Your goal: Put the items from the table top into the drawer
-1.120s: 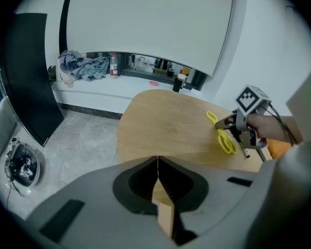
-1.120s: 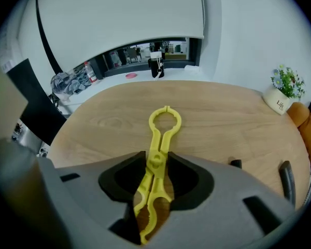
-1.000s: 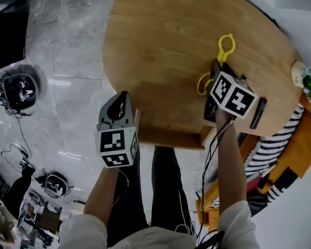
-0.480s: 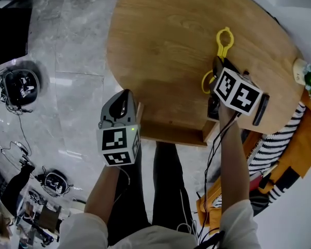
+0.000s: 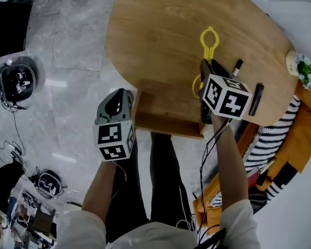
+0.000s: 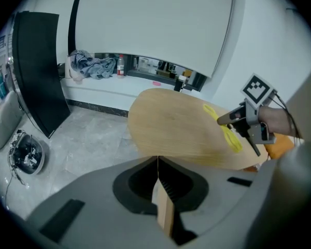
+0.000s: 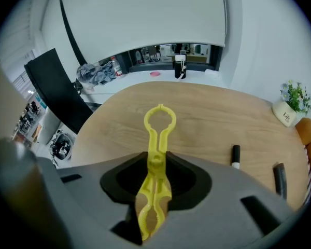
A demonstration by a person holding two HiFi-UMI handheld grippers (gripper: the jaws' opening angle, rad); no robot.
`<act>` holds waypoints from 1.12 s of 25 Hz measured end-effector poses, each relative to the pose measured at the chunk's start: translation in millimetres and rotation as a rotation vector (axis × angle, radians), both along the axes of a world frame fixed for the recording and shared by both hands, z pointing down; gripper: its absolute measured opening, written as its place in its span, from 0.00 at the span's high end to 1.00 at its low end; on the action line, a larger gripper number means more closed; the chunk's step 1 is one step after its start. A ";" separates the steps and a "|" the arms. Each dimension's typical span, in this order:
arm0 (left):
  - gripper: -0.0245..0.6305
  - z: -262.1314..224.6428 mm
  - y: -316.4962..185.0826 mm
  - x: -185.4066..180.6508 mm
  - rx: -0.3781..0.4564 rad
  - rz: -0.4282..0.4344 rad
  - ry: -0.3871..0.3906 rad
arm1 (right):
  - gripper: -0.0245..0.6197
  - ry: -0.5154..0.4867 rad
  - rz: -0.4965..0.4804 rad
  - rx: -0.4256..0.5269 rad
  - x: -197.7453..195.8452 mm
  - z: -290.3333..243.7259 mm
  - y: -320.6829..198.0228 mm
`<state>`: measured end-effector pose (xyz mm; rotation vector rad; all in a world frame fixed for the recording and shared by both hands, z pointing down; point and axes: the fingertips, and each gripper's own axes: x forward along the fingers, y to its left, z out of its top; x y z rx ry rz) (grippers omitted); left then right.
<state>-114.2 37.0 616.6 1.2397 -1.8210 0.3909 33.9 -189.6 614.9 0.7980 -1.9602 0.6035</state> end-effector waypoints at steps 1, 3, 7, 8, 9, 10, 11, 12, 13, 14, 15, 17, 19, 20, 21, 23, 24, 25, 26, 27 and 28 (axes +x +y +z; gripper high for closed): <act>0.95 0.2 5.4 3.9 -0.004 -0.003 0.004 | 0.80 0.002 -0.024 -0.003 2.9 -1.4 8.3; 0.95 0.7 15.6 11.1 -0.015 -0.005 0.008 | 0.80 0.014 -0.090 -0.007 8.1 -3.2 26.4; 0.95 0.1 32.4 21.3 -0.032 -0.008 0.010 | 0.80 0.042 -0.256 0.004 13.0 -6.3 63.4; 0.95 -0.8 36.2 24.2 -0.036 -0.010 0.010 | 0.80 0.044 -0.290 0.002 14.4 -7.4 72.6; 0.95 -1.7 39.6 27.6 -0.040 -0.012 0.010 | 0.80 0.042 -0.320 -0.002 15.9 -8.7 81.5; 0.95 -2.5 42.4 30.9 -0.043 -0.014 0.011 | 0.80 0.037 -0.348 -0.008 17.1 -9.8 90.2; 0.95 -2.7 44.8 33.5 -0.046 -0.018 0.014 | 0.80 0.031 -0.378 -0.015 17.3 -10.6 98.7; 0.95 -2.2 46.8 35.3 -0.049 -0.021 0.018 | 0.80 0.026 -0.412 -0.021 16.4 -10.9 107.2; 0.95 -1.1 48.6 36.5 -0.052 -0.024 0.022 | 0.80 0.021 -0.451 -0.026 14.9 -10.9 116.0; 0.95 0.1 50.2 37.6 -0.056 -0.026 0.024 | 0.80 0.017 -0.496 -0.032 13.5 -10.8 125.0; 0.95 1.5 51.6 39.1 -0.061 -0.027 0.024 | 0.80 0.013 -0.544 -0.038 12.7 -10.6 134.3; 0.95 4.1 54.1 43.4 -0.070 -0.029 0.020 | 0.80 0.005 -0.643 -0.057 13.3 -10.1 153.3; 0.95 7.2 57.0 48.1 -0.079 -0.038 0.016 | 0.80 0.005 -0.746 -0.082 18.3 -6.9 171.7; 0.95 9.1 58.8 51.0 -0.083 -0.045 0.017 | 0.80 0.010 -0.797 -0.094 22.9 -4.2 180.3; 0.95 11.1 60.6 54.4 -0.087 -0.054 0.019 | 0.80 0.015 -0.846 -0.107 28.1 -1.4 188.4; 0.95 14.7 64.3 61.9 -0.094 -0.075 0.026 | 0.80 0.011 -0.927 -0.132 36.6 2.2 203.3; 0.95 16.2 66.1 65.2 -0.098 -0.087 0.029 | 0.80 0.003 -0.958 -0.145 40.0 3.4 209.8; 0.95 17.6 67.9 67.8 -0.102 -0.098 0.031 | 0.80 -0.006 -0.981 -0.159 43.1 4.4 215.5; 0.95 18.6 69.6 69.9 -0.107 -0.108 0.033 | 0.80 -0.015 -0.997 -0.174 45.8 5.2 220.3; 0.95 19.2 70.8 71.5 -0.110 -0.117 0.034 | 0.80 -0.023 -1.010 -0.188 48.6 6.0 224.3; 0.95 19.2 71.5 72.8 -0.112 -0.124 0.035 | 0.80 -0.027 -1.020 -0.203 51.4 7.1 227.4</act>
